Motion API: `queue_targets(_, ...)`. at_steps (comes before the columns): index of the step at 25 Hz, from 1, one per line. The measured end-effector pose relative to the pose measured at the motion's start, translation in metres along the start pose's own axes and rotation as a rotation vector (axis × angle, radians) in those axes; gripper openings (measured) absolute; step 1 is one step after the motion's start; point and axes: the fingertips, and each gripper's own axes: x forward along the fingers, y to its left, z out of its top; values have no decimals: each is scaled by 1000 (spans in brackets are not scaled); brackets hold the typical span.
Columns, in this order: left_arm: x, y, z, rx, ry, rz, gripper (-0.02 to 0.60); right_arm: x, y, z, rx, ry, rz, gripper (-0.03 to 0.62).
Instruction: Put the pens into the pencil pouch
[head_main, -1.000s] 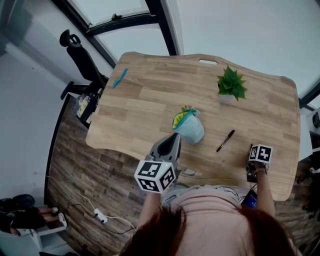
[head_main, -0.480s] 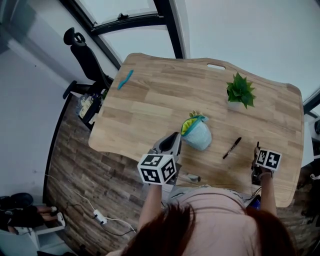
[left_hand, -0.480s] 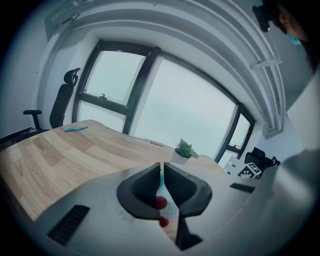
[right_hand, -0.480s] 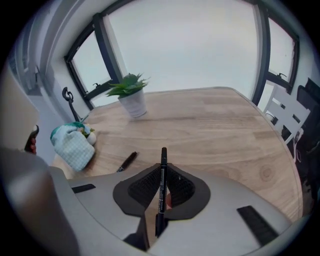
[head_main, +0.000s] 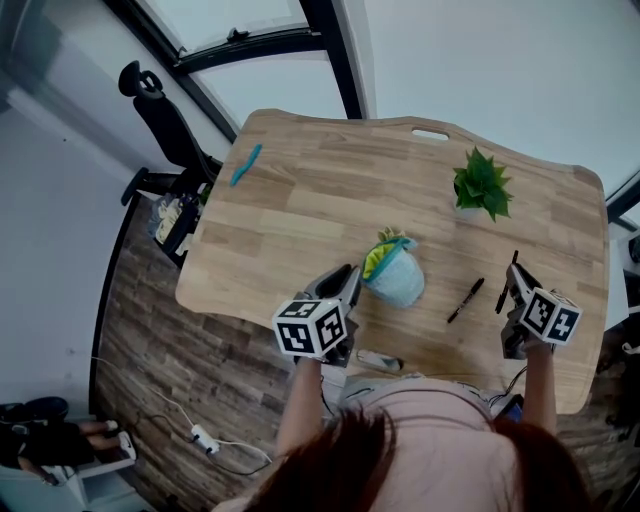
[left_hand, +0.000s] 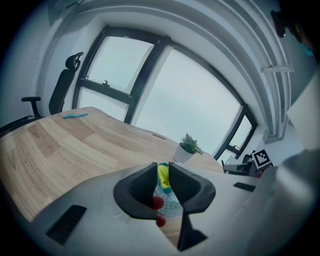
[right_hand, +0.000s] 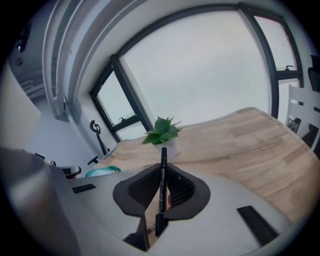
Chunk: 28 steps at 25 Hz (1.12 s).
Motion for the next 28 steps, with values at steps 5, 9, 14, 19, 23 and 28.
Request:
queue_targets(5,11,9,-7,-24,75,-31,69,2,50,35,-24,-107,130,32)
queue_targets(9,18,12,-10,-43,109,-56,76,6,88,61,-34,-180,221,32)
queue_targets(14,26,9,-17,-78,160,-116,89,18,128,76,-64,-208,312,32)
queue_targets(19,33,10,-23,-109,204,-144,98,29,163,85,-89,-222,389,32)
queue_targets(23,37,11,-28,-141,227,-175,98,36,192,91,-61,-248,475,32)
queue_targets(28,41,5,-34,-140,270,-200,98,47,222,90,-37,-272,559,32)
